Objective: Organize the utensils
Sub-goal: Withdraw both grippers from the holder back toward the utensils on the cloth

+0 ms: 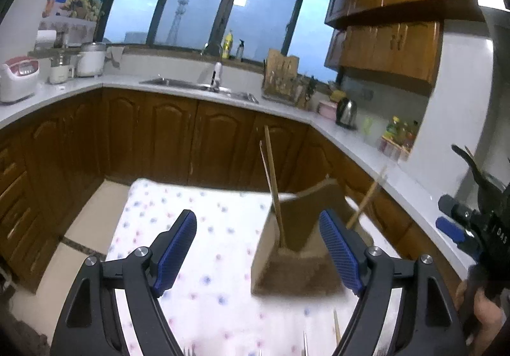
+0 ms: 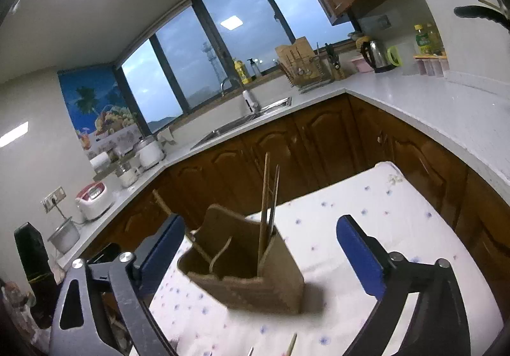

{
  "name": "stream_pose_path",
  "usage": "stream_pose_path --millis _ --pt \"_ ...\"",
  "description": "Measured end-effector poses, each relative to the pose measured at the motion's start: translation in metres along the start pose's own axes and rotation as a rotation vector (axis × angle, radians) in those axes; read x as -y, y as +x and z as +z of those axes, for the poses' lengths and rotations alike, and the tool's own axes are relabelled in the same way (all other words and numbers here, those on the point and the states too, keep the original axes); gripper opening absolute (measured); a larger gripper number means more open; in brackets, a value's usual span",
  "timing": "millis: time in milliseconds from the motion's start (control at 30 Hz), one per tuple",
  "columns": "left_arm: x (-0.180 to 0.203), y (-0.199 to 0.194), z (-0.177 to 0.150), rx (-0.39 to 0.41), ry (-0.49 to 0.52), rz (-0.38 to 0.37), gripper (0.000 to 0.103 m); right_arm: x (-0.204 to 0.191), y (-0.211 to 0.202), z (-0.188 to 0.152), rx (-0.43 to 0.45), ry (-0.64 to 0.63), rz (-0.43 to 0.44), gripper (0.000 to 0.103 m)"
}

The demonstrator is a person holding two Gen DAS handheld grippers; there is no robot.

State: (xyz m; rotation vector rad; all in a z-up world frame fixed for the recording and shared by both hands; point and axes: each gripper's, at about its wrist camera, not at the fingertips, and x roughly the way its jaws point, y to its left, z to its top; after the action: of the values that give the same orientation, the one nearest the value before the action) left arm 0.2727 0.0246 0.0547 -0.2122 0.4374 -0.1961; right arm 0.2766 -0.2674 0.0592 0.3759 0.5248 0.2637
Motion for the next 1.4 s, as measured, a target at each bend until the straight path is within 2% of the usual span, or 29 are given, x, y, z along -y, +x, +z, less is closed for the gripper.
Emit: stream_pose_path --millis 33,467,700,1100,1400 --pt "-0.001 -0.005 -0.002 -0.009 0.006 0.002 0.08 -0.001 -0.005 -0.004 -0.003 -0.005 0.002 0.103" --pt "0.0 -0.078 -0.029 -0.1 0.039 0.009 0.083 -0.011 -0.048 -0.051 -0.078 -0.058 -0.015 0.103" --pt "-0.007 -0.104 -0.041 -0.142 0.036 0.023 0.083 -0.014 -0.065 -0.073 -0.106 -0.058 -0.027 0.103" --pt "-0.016 -0.121 -0.059 -0.182 0.043 0.046 0.083 -0.02 -0.08 -0.101 -0.143 -0.057 -0.042 0.103" --pt "-0.019 -0.117 -0.07 -0.254 0.054 0.058 0.083 -0.019 -0.077 -0.119 -0.191 -0.057 -0.056 0.103"
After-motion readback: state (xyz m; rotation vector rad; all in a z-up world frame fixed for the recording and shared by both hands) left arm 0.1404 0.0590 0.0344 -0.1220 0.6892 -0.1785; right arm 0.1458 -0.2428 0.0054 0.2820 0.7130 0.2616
